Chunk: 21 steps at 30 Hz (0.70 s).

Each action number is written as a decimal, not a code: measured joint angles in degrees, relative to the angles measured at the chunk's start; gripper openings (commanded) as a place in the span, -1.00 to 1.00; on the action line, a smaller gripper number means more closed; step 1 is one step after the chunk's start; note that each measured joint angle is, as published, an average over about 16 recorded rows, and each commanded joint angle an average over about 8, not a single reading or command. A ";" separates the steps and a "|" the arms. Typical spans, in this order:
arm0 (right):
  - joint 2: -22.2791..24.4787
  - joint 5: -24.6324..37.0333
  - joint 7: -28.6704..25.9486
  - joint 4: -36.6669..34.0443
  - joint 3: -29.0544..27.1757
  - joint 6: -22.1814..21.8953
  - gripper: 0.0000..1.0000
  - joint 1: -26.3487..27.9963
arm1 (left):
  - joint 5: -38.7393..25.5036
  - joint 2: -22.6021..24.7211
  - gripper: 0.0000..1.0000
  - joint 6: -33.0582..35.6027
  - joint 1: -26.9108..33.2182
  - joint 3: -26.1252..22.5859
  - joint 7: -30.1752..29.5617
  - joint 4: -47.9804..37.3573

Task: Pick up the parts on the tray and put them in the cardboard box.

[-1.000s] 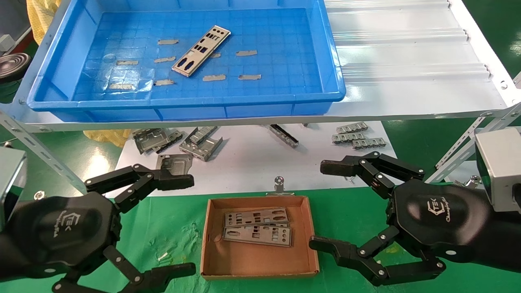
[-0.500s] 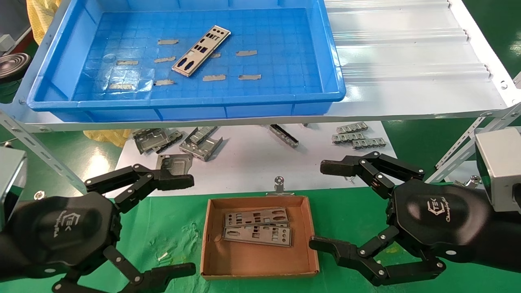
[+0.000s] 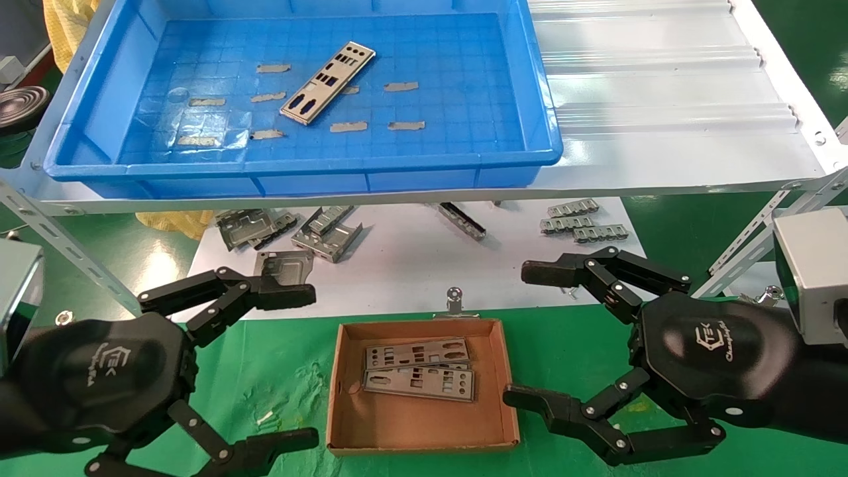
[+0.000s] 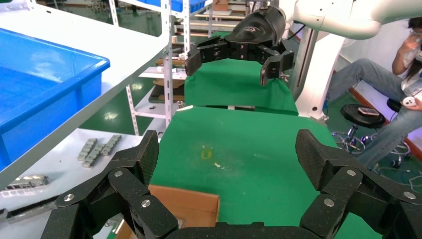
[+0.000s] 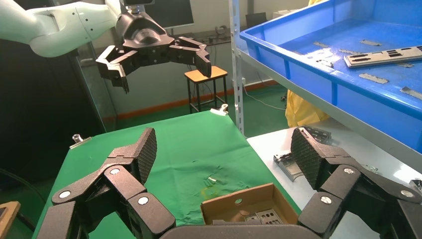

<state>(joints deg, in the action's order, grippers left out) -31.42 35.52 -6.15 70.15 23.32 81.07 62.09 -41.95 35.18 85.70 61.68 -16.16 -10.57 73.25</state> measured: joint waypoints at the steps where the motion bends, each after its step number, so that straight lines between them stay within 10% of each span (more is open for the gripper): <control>1: 0.00 0.00 0.00 0.00 0.00 0.00 1.00 0.00 | 0.00 0.00 1.00 0.00 0.00 0.00 0.00 0.00; 21: 0.00 0.00 0.00 0.00 0.00 0.00 1.00 0.00 | 0.00 0.00 1.00 0.00 0.00 0.00 0.00 0.00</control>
<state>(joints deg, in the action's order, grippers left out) -31.42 35.52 -6.15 70.15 23.32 81.07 62.09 -41.95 35.18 85.70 61.68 -16.16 -10.57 73.25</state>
